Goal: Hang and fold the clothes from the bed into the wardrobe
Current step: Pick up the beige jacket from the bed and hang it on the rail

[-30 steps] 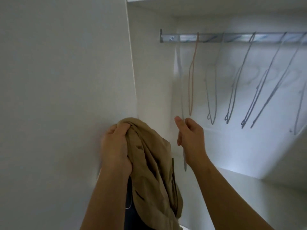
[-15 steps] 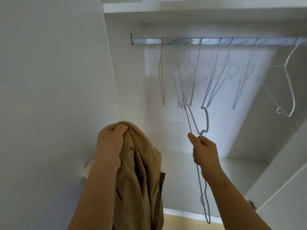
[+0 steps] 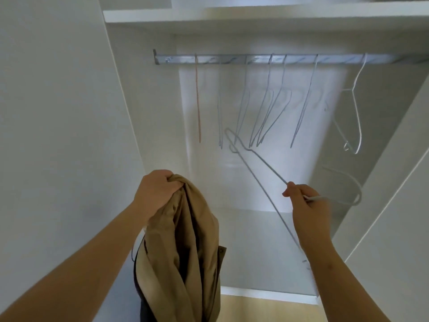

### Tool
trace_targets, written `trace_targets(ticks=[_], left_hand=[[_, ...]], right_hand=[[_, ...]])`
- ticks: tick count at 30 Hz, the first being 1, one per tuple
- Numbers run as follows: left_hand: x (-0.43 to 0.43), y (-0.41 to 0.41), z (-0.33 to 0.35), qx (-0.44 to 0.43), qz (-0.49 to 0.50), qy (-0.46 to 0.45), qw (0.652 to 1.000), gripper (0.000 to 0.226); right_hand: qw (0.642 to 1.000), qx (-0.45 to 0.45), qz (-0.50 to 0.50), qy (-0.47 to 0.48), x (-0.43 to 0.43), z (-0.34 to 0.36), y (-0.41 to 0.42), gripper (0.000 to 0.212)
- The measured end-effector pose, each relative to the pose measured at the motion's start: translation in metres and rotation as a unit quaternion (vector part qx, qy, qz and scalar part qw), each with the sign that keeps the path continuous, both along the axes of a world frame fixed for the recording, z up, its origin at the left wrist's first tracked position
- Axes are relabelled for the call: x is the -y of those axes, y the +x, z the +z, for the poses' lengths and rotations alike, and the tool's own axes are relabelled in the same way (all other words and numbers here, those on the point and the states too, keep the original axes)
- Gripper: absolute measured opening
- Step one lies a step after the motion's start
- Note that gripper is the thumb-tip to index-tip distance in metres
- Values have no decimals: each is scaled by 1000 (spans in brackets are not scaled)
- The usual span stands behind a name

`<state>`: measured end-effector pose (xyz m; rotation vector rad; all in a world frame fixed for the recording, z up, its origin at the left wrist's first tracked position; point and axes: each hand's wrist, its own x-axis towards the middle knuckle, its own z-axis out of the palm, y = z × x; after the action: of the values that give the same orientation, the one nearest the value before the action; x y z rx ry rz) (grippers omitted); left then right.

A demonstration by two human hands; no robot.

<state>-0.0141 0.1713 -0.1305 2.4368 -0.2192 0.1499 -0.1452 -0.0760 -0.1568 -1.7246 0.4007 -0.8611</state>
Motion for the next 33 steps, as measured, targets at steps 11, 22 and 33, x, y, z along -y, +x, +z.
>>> trace_targets(ticks=[11, 22, 33], left_hand=[[-3, 20, 23, -9, 34, -16, 999, 26], [52, -29, 38, 38, -83, -15, 996, 23], [57, -68, 35, -11, -269, -76, 960, 19]], right_hand=[[974, -95, 200, 50, 16, -7, -13, 53], [954, -208, 210, -55, -26, -4, 4, 40], [978, -112, 139, 111, -47, 5, 12, 36]])
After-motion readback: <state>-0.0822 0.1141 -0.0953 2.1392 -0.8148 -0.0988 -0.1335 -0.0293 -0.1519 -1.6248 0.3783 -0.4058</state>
